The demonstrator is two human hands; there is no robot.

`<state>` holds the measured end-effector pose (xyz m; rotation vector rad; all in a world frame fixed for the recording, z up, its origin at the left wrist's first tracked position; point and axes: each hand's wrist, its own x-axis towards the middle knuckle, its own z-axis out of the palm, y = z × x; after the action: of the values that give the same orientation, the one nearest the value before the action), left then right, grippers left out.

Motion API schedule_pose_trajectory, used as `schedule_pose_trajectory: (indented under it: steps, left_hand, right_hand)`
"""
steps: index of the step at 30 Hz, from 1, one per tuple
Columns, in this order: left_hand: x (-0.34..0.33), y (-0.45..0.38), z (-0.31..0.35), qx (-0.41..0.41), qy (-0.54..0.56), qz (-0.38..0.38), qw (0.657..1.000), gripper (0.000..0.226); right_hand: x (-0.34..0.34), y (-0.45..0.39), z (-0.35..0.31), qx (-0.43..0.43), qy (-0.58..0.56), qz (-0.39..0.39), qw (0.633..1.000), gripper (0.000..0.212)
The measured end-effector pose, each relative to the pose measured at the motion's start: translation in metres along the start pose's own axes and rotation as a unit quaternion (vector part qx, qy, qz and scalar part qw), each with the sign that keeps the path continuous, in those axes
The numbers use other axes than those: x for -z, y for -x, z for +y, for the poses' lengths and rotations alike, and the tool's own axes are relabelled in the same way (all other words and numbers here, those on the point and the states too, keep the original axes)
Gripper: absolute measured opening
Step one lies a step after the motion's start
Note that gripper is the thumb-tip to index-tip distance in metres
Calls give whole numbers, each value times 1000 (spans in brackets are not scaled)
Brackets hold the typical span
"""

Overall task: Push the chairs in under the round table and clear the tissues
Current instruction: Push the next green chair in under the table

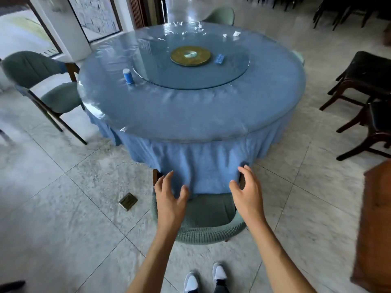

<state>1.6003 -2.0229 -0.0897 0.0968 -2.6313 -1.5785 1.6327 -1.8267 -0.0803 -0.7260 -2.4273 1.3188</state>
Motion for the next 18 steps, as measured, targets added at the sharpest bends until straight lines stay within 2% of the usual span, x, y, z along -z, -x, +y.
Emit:
schedule_pose_trajectory:
  steps: [4, 7, 9, 13, 18]
  left_hand:
    - [-16, 22, -57, 176, 33, 4, 984, 65]
    - [-24, 39, -85, 312, 60, 0, 948, 74]
    - [-31, 45, -100, 378, 112, -12, 919, 80]
    - [-41, 49, -115, 469, 237, -24, 851, 79]
    - [-43, 49, -120, 490, 255, -22, 833, 65]
  right_hand:
    - [-21, 13, 50, -149, -17, -15, 989, 48]
    - [-35, 26, 86, -273, -38, -26, 961, 59]
    - [-43, 36, 107, -348, -96, -32, 932, 59]
    - [-57, 55, 137, -451, -235, -47, 860, 56]
    - [-72, 64, 144, -500, -302, -54, 810, 37]
